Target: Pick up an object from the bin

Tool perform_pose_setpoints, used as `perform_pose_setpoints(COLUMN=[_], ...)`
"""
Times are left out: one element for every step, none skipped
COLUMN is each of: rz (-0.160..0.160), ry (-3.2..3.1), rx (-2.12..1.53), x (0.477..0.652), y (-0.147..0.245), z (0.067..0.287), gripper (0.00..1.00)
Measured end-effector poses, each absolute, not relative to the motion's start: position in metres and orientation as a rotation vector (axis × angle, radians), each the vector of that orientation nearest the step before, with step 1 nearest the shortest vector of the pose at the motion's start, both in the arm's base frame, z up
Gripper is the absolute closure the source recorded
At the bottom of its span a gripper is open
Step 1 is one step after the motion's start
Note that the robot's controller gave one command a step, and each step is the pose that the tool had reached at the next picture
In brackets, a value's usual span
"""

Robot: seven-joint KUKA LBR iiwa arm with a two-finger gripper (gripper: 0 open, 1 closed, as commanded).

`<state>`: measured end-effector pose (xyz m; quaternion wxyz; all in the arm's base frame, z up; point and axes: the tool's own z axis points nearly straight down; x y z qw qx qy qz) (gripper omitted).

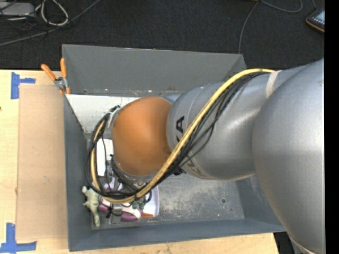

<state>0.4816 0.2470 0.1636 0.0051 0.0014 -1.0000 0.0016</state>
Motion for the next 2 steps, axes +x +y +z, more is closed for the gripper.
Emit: perform_pose_setpoints(rz=[0.002, -0.005], ry=[-3.139, -3.143], rx=[-0.006, -0.185], x=[0.484, 0.473], y=[0.245, 0.206], z=[0.167, 0.073], gripper=[0.0, 0.0])
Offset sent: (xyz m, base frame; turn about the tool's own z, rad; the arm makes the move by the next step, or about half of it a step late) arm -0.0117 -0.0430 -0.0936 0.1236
